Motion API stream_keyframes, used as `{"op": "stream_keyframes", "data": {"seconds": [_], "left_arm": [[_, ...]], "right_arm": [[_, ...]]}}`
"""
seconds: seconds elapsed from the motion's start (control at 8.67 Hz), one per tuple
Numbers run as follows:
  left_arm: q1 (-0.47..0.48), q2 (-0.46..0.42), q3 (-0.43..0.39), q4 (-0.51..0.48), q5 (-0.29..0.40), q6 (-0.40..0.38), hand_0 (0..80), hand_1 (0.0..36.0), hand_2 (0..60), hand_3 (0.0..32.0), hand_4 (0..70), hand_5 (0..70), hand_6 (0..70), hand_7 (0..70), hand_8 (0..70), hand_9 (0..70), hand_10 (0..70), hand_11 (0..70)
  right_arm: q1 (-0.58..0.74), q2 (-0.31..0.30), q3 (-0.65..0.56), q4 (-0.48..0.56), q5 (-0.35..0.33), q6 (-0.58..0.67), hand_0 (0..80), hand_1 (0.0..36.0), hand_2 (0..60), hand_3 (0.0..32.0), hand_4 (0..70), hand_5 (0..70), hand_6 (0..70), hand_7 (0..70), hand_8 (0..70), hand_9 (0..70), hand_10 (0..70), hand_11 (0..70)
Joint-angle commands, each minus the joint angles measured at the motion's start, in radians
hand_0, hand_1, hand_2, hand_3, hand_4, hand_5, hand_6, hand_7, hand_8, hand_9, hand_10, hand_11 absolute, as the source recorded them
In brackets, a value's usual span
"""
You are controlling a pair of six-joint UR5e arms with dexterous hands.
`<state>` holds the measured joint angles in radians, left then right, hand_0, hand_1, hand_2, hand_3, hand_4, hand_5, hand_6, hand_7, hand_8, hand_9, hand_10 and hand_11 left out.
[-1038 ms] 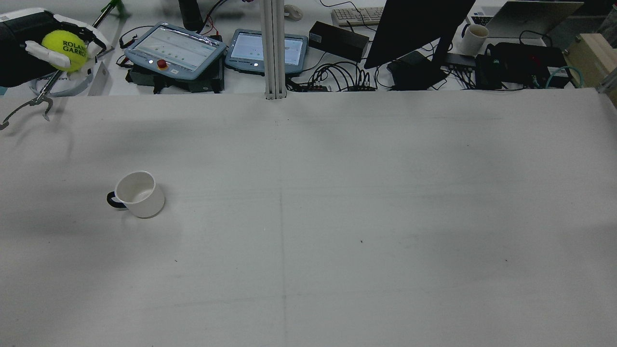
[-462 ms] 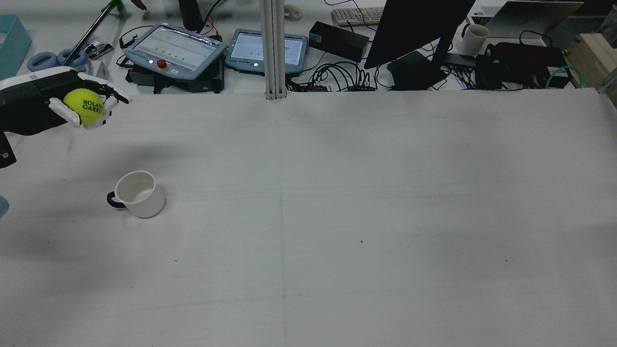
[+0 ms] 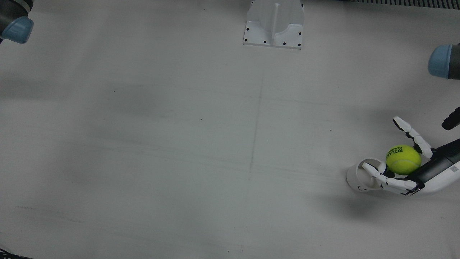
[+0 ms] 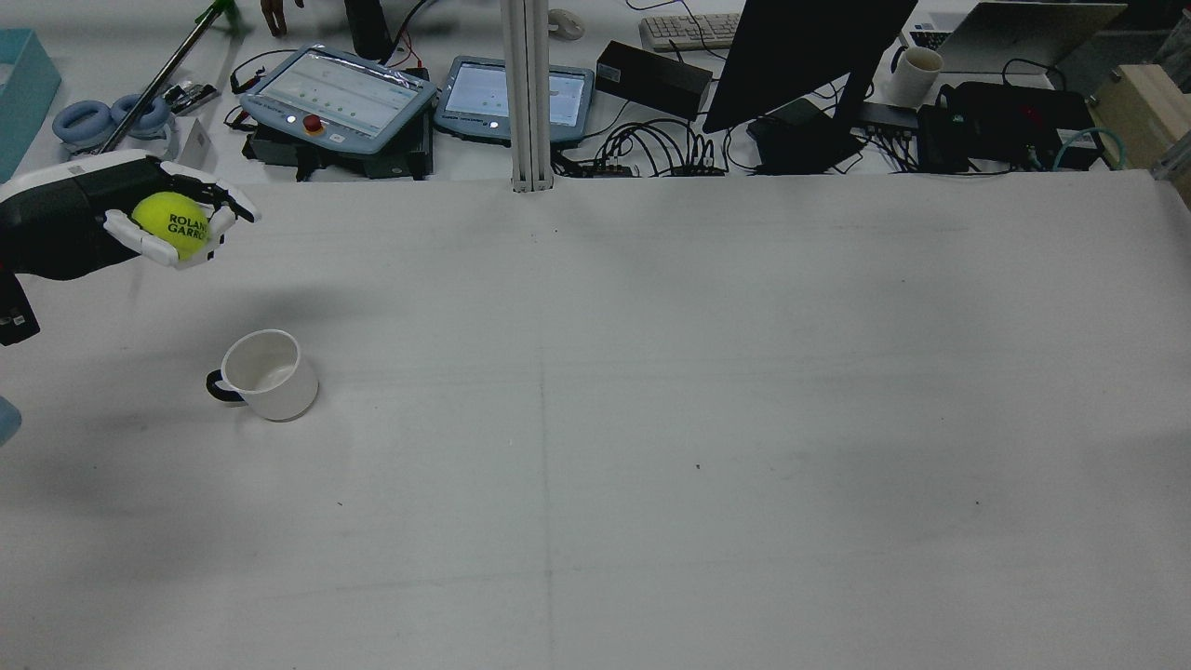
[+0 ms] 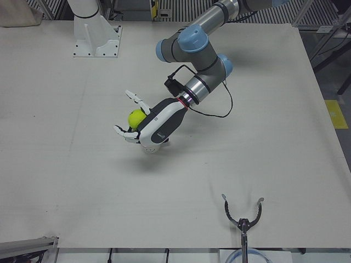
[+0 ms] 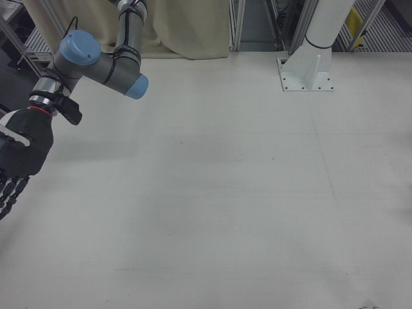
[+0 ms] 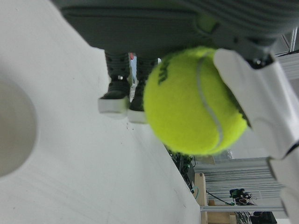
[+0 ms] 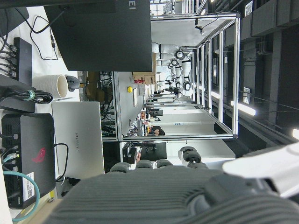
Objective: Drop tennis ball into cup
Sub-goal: 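Move the left hand holding the tennis ball forward over the white mug, then open the left hand fingers to release the ball into the mug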
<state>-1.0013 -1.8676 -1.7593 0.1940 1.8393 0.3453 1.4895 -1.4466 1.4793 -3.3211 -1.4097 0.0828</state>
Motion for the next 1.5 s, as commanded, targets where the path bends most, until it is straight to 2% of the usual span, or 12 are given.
{"op": "stream_keyframes", "data": {"seconds": [0.0, 0.12, 0.23, 0.35, 0.46, 0.58, 0.69, 0.81, 0.92, 1.04, 1.15, 1.38], "left_arm": [[0.018, 0.002, 0.009, -0.001, 0.000, 0.015, 46.8, 1.9, 6.1, 0.0, 51.5, 19.6, 70.0, 70.0, 59.9, 70.0, 52.1, 70.0], [0.018, 0.007, 0.012, -0.002, -0.002, 0.015, 45.1, 1.5, 7.7, 0.0, 50.7, 16.5, 66.8, 70.0, 57.5, 70.0, 50.3, 70.0], [0.016, 0.011, 0.011, -0.007, -0.002, 0.017, 37.5, 0.1, 12.1, 0.0, 41.8, 13.9, 68.7, 70.0, 51.6, 70.0, 39.6, 54.9], [0.016, 0.021, 0.006, -0.011, -0.002, 0.017, 41.1, 0.7, 0.0, 0.0, 30.6, 7.7, 36.4, 67.0, 31.2, 48.2, 22.7, 32.5], [0.016, 0.034, 0.006, -0.025, -0.002, 0.017, 38.7, 2.3, 0.2, 0.0, 22.0, 2.9, 19.2, 37.1, 8.6, 16.7, 5.0, 7.2], [0.016, 0.051, 0.003, -0.042, -0.002, 0.017, 42.3, 6.8, 0.0, 0.0, 18.1, 0.0, 1.8, 23.2, 0.0, 3.5, 0.0, 0.0], [0.016, 0.051, 0.001, -0.042, -0.002, 0.015, 45.8, 9.2, 0.0, 0.0, 18.0, 0.4, 2.5, 15.3, 0.0, 1.6, 0.0, 0.0], [0.015, 0.053, 0.001, -0.042, -0.002, 0.015, 45.9, 10.4, 0.0, 0.0, 17.2, 0.0, 0.2, 16.5, 0.0, 1.9, 0.0, 0.0], [0.015, 0.053, 0.001, -0.042, -0.002, 0.017, 45.9, 9.9, 0.2, 0.0, 16.4, 1.6, 8.5, 13.8, 1.4, 1.4, 0.0, 0.0], [0.016, 0.053, 0.001, -0.042, -0.002, 0.017, 46.0, 10.6, 0.0, 0.0, 16.2, 0.1, 0.5, 15.1, 0.0, 1.6, 0.0, 0.0], [0.015, 0.053, 0.003, -0.042, -0.002, 0.017, 45.8, 10.3, 0.1, 0.0, 16.1, 0.8, 4.3, 14.0, 0.7, 1.4, 0.0, 0.0], [0.013, 0.053, -0.003, -0.044, -0.002, 0.009, 45.6, 10.4, 0.0, 0.0, 15.8, 0.2, 1.2, 13.5, 0.0, 1.3, 0.0, 0.0]], "right_arm": [[0.000, 0.000, -0.001, 0.000, 0.000, 0.000, 0.0, 0.0, 0.0, 0.0, 0.0, 0.0, 0.0, 0.0, 0.0, 0.0, 0.0, 0.0], [0.000, 0.000, -0.001, 0.000, 0.000, 0.000, 0.0, 0.0, 0.0, 0.0, 0.0, 0.0, 0.0, 0.0, 0.0, 0.0, 0.0, 0.0], [0.000, 0.000, -0.001, 0.000, 0.000, 0.000, 0.0, 0.0, 0.0, 0.0, 0.0, 0.0, 0.0, 0.0, 0.0, 0.0, 0.0, 0.0], [0.000, 0.000, -0.001, 0.000, 0.000, 0.000, 0.0, 0.0, 0.0, 0.0, 0.0, 0.0, 0.0, 0.0, 0.0, 0.0, 0.0, 0.0], [0.000, 0.000, -0.001, 0.000, 0.000, 0.000, 0.0, 0.0, 0.0, 0.0, 0.0, 0.0, 0.0, 0.0, 0.0, 0.0, 0.0, 0.0], [0.000, 0.000, 0.001, 0.000, 0.000, 0.000, 0.0, 0.0, 0.0, 0.0, 0.0, 0.0, 0.0, 0.0, 0.0, 0.0, 0.0, 0.0], [0.000, 0.000, 0.001, 0.000, 0.000, 0.000, 0.0, 0.0, 0.0, 0.0, 0.0, 0.0, 0.0, 0.0, 0.0, 0.0, 0.0, 0.0], [0.000, 0.000, 0.001, 0.000, 0.000, 0.000, 0.0, 0.0, 0.0, 0.0, 0.0, 0.0, 0.0, 0.0, 0.0, 0.0, 0.0, 0.0], [0.000, 0.000, 0.001, 0.000, 0.000, 0.000, 0.0, 0.0, 0.0, 0.0, 0.0, 0.0, 0.0, 0.0, 0.0, 0.0, 0.0, 0.0], [0.000, 0.000, -0.001, 0.000, 0.000, 0.000, 0.0, 0.0, 0.0, 0.0, 0.0, 0.0, 0.0, 0.0, 0.0, 0.0, 0.0, 0.0], [0.000, 0.000, 0.001, 0.000, 0.000, 0.000, 0.0, 0.0, 0.0, 0.0, 0.0, 0.0, 0.0, 0.0, 0.0, 0.0, 0.0, 0.0], [0.000, 0.000, 0.001, 0.000, 0.000, 0.000, 0.0, 0.0, 0.0, 0.0, 0.0, 0.0, 0.0, 0.0, 0.0, 0.0, 0.0, 0.0]]}}
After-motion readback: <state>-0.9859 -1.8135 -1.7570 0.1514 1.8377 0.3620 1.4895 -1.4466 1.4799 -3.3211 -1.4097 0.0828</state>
